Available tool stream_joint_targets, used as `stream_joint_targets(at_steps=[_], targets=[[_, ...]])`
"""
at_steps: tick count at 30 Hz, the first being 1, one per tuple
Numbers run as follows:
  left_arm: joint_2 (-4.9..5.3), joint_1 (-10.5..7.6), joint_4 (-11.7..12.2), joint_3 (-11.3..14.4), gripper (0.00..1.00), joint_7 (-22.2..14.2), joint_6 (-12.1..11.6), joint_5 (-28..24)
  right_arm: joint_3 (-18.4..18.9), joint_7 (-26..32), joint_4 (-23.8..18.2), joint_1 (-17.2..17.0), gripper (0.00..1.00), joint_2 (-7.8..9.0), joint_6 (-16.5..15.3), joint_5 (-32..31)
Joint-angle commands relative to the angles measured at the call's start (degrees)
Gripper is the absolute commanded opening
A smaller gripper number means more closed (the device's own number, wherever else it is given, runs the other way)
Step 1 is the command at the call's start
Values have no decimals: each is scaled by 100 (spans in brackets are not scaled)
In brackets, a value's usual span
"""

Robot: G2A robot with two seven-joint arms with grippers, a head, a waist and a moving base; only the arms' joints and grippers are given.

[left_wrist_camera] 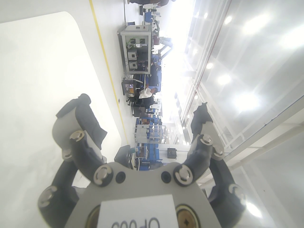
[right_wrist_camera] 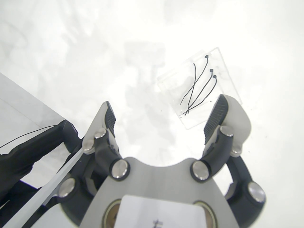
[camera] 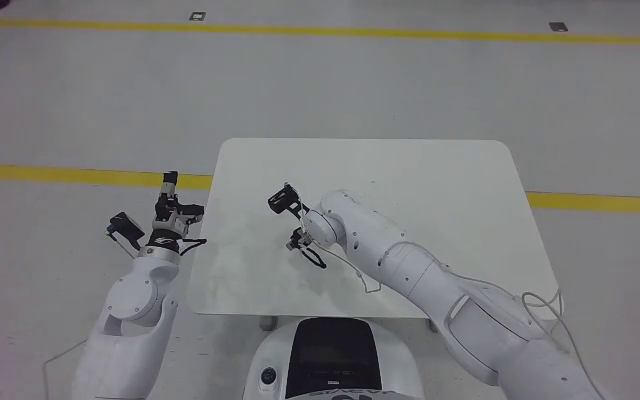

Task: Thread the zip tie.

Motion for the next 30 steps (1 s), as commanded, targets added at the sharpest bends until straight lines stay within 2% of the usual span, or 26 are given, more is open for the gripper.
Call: stream_joint_targets(at_steps=[1,10,18,19,21,22,26,30], targets=[[0,0,0,0,100,0,0,0,-5,-30,70,-47,100,-9,-29,23],[0,0,0,0,100,0,0,0,3,-132,77,-91,100,-7,-44,-4],[0,0,0,0,100,0,0,0,142,-48,-28,-159,100,10,183,-222],[0,0,0,0,100,0,0,0,162,-60,-42,-163,92,9,197,-230],[0,0,0,0,100,0,0,0,215,-95,-81,-178,50,11,242,-255],[0,0,0,0,100,0,0,0,240,-104,-102,-185,46,14,269,-272],[0,0,0,0,100,0,0,0,317,-21,-182,-216,42,31,361,-382],[0,0,0,0,100,0,0,0,379,43,-192,-238,32,36,418,-477]])
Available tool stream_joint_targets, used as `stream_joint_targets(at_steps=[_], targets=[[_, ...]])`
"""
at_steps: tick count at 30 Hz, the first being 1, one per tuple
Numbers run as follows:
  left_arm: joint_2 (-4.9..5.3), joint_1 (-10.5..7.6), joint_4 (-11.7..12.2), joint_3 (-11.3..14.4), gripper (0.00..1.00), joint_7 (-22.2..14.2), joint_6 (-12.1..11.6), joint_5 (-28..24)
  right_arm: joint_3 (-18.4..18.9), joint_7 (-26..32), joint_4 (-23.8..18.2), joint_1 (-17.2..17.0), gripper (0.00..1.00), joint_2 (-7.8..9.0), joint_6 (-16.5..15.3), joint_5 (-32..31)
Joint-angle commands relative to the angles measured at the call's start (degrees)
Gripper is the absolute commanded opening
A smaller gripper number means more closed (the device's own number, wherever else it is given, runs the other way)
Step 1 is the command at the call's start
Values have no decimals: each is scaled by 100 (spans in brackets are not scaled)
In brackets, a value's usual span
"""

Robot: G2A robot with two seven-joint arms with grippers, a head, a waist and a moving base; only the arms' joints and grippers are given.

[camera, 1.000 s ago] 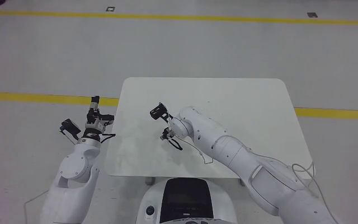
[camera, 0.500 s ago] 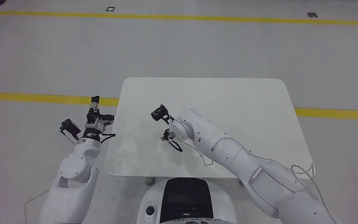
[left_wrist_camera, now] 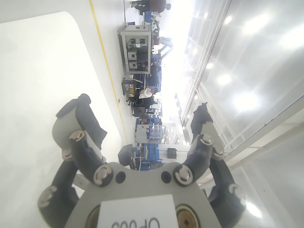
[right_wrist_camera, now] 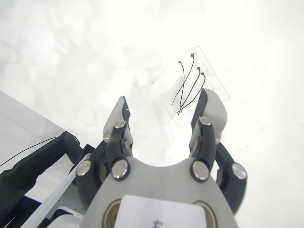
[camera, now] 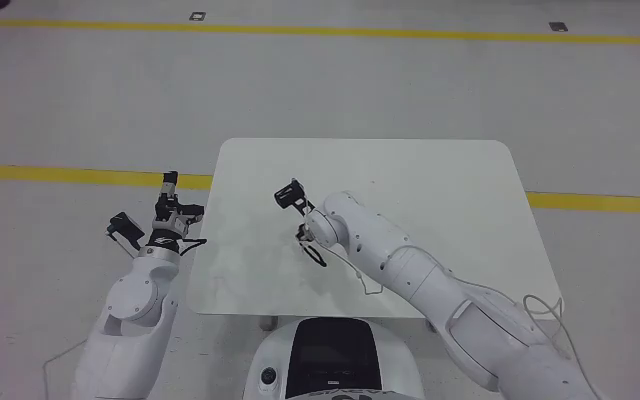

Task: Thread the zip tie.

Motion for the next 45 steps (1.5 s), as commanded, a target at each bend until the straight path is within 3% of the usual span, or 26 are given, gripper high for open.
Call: stream_joint_targets(at_steps=[1,9,14,32,45], targets=[[0,0,0,0,100,0,0,0,29,-5,10,-13,32,-4,28,-32],[0,0,0,0,100,0,0,0,11,-69,227,-26,28,-78,52,-157],[0,0,0,0,100,0,0,0,-90,-266,575,30,31,-172,-127,-246],[0,0,0,0,100,0,0,0,-302,-668,1884,421,31,-697,-301,-118],[0,0,0,0,100,0,0,0,-346,-798,2709,648,23,-1050,-577,104]])
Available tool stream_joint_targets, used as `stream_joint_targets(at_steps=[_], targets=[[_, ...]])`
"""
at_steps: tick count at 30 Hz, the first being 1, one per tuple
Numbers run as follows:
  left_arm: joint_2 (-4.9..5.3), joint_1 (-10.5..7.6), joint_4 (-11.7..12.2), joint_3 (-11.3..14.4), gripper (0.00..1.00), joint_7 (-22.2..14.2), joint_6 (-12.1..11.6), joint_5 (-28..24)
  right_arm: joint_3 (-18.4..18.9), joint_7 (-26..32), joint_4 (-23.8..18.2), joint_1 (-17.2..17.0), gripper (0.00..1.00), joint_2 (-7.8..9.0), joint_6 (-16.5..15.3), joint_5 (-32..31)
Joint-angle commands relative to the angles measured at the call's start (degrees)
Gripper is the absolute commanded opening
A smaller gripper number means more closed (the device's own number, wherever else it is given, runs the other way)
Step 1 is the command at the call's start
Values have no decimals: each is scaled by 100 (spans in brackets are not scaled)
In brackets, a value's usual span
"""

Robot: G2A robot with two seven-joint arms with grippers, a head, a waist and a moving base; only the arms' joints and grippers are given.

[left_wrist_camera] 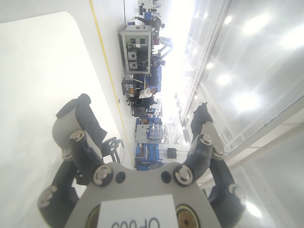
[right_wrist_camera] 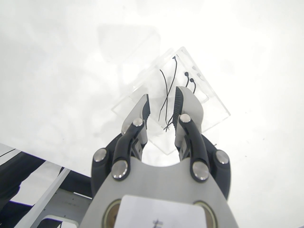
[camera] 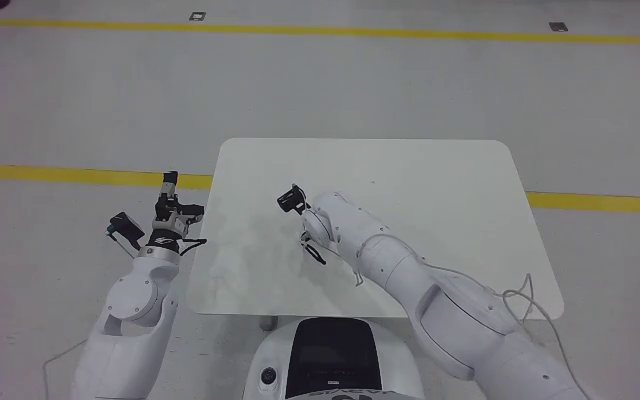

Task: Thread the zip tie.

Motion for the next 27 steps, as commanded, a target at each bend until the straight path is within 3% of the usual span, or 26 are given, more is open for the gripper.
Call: stream_joint_targets(at_steps=[1,4,18,23,27], targets=[[0,0,0,0,100,0,0,0,-3,-15,113,29,22,-45,-29,17],[0,0,0,0,100,0,0,0,-6,-47,270,70,18,-114,-72,40],[0,0,0,0,100,0,0,0,-1,-178,874,212,17,-385,-210,100],[0,0,0,0,100,0,0,0,6,-212,1021,250,0,-459,-224,95],[0,0,0,0,100,0,0,0,14,-246,1116,277,0,-509,-224,80]])
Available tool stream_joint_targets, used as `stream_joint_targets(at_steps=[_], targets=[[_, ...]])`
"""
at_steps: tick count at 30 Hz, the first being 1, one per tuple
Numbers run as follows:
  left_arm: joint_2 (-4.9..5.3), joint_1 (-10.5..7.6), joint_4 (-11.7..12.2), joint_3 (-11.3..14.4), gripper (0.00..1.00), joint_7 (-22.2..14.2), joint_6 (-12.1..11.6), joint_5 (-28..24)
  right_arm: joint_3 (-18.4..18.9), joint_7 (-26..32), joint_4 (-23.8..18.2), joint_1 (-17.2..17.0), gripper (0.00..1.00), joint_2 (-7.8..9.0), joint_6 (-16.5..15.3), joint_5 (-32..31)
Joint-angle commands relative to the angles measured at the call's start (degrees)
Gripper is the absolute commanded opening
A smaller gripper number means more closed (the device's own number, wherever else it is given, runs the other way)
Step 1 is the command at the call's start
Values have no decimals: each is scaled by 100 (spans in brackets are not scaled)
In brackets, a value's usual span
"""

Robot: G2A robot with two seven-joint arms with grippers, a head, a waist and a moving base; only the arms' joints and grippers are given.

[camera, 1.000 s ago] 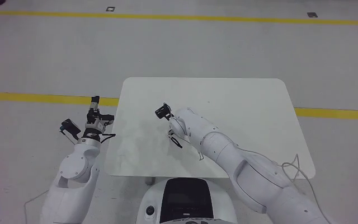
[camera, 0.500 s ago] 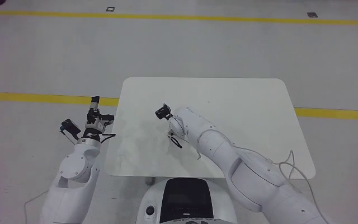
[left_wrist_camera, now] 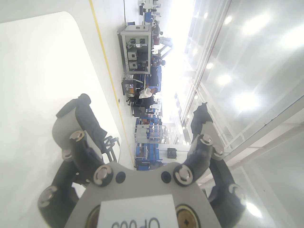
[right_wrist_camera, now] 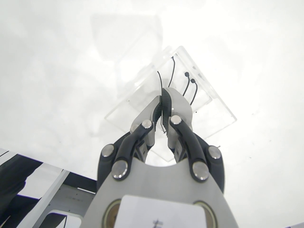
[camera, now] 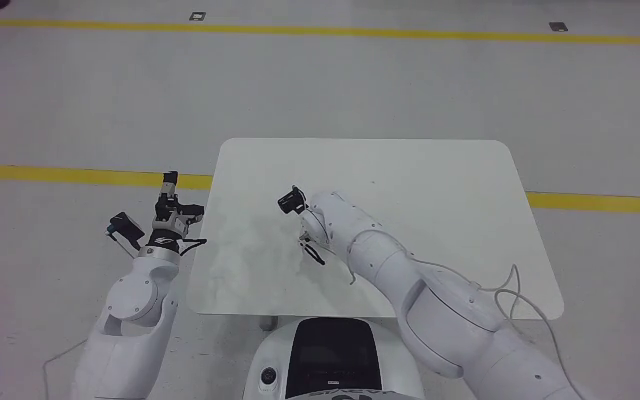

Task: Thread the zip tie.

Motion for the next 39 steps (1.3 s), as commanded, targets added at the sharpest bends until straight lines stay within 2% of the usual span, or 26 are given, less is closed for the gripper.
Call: stream_joint_targets(at_steps=[1,14,24,31,34,39], targets=[[0,0,0,0,100,0,0,0,5,-11,42,15,0,-22,6,-8],[0,0,0,0,100,0,0,0,86,-62,42,77,0,-68,100,-95],[0,0,0,0,100,0,0,0,272,55,-354,64,0,100,36,-190],[0,0,0,0,100,0,0,0,503,208,-994,-111,0,358,98,-353],[0,0,0,0,100,0,0,0,635,325,-1398,-258,0,505,154,-477],[0,0,0,0,100,0,0,0,943,572,-2304,-635,0,805,236,-763]])
